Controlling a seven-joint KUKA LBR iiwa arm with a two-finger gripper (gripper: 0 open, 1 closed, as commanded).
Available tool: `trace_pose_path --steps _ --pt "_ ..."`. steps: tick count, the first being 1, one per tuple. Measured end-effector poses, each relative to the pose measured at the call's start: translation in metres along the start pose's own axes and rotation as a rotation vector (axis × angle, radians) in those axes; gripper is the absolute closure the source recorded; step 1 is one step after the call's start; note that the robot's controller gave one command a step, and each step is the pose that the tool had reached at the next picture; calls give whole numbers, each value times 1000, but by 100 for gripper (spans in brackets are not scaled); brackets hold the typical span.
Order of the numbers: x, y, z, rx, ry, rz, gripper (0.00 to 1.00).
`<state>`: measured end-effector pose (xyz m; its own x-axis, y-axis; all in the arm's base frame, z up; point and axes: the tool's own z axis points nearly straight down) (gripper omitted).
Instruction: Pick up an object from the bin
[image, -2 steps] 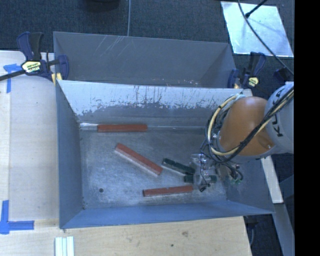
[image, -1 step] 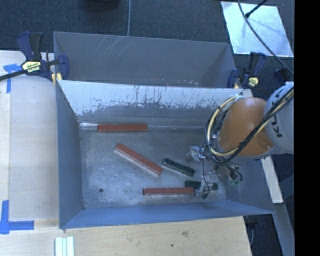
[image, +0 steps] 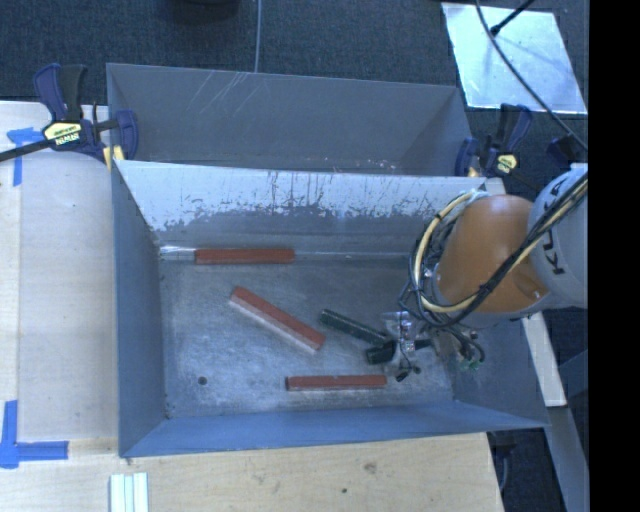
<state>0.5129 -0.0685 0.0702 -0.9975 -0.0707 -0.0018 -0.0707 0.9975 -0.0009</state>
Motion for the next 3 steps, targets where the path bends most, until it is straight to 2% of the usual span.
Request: trace_pose_path --steps 1,2,3 --pt "-1 -7 -137 3 -9 -216 100" --pt "1 -7 -134 -1 -2 -213 0" --pt "-4 61 4 -5 5 -354 0"
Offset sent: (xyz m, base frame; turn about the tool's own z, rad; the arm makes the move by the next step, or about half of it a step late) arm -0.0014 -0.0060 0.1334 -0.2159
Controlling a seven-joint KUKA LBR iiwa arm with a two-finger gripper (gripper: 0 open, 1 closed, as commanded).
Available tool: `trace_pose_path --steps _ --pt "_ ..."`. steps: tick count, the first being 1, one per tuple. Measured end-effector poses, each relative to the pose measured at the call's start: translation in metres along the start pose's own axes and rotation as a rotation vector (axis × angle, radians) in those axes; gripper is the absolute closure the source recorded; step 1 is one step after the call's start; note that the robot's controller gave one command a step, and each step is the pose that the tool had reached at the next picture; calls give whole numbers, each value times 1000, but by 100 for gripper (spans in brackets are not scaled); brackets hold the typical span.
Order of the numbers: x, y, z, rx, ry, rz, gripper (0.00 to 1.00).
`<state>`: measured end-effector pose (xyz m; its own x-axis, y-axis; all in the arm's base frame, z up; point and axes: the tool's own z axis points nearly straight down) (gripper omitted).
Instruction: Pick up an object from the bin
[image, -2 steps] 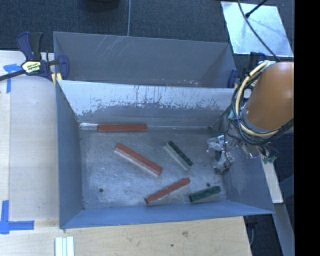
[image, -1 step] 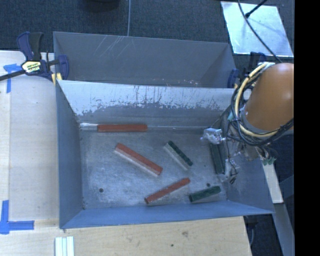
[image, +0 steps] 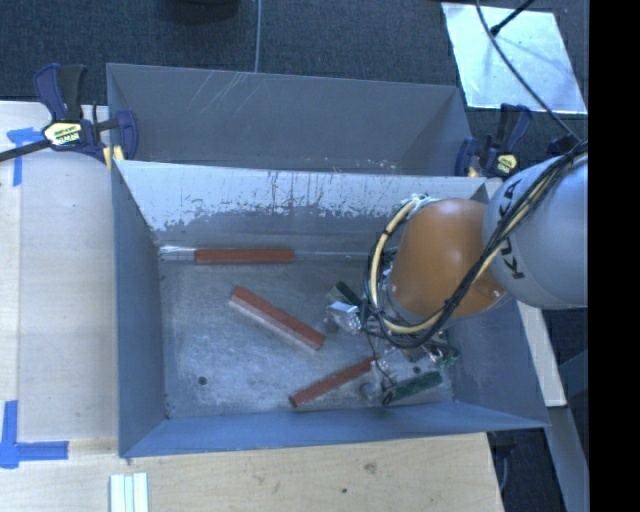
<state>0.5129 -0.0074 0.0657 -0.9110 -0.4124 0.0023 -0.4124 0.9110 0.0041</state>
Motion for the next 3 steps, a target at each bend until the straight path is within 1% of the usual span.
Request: trace_pose_path --steps 1,2,3 --pt "-1 -3 -5 5 -7 3 100" --pt "2 1 -95 9 -11 -113 100" --pt "-3 0 -158 9 -12 -106 100"
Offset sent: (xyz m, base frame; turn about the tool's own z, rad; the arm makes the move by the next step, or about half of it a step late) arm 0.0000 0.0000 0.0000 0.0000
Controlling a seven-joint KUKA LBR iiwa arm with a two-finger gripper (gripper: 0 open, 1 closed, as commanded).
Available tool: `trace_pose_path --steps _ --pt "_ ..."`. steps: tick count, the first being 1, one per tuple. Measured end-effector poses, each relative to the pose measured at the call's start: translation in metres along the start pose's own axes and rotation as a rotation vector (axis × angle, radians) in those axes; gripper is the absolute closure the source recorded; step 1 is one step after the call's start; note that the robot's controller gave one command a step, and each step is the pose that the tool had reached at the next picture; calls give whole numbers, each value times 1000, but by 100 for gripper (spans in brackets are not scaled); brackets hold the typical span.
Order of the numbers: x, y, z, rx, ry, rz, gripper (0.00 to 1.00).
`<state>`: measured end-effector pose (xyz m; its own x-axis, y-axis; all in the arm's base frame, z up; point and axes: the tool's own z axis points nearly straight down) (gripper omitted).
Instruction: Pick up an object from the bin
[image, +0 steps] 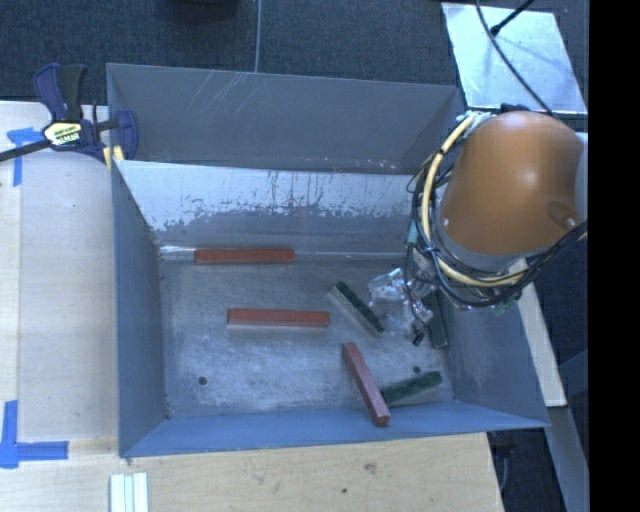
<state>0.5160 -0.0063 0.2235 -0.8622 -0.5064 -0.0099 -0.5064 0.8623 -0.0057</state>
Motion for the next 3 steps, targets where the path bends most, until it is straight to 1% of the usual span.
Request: trace_pose_path --steps 1,2,3 --pt "1 1 4 -5 7 2 0" --pt "-47 -18 140 -10 6 -719 0" --pt "-46 -107 76 0 2 -524 0"
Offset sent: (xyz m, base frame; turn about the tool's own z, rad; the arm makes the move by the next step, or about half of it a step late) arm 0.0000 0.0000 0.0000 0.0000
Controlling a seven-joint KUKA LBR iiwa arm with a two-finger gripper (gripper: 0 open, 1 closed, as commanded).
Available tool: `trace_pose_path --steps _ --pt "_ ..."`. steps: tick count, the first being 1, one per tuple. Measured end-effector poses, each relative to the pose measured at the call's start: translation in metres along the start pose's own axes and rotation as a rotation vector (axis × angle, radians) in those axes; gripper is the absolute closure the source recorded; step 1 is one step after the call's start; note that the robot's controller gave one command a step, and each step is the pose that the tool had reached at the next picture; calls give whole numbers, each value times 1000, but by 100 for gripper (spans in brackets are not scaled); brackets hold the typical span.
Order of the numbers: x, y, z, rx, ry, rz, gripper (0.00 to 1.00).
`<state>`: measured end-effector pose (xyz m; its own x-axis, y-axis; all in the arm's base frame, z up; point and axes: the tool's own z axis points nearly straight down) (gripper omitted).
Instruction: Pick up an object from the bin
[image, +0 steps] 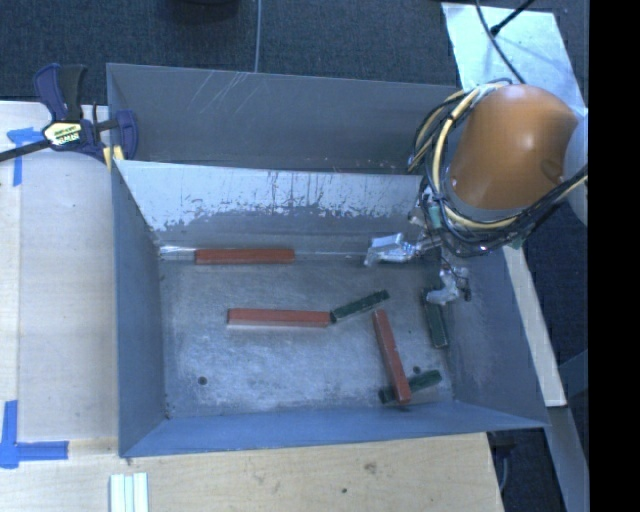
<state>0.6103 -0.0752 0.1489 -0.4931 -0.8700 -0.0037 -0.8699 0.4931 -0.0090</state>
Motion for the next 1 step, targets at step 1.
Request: trace_pose_path --steps 1 --pt "-36 18 84 -15 2 -74 0"
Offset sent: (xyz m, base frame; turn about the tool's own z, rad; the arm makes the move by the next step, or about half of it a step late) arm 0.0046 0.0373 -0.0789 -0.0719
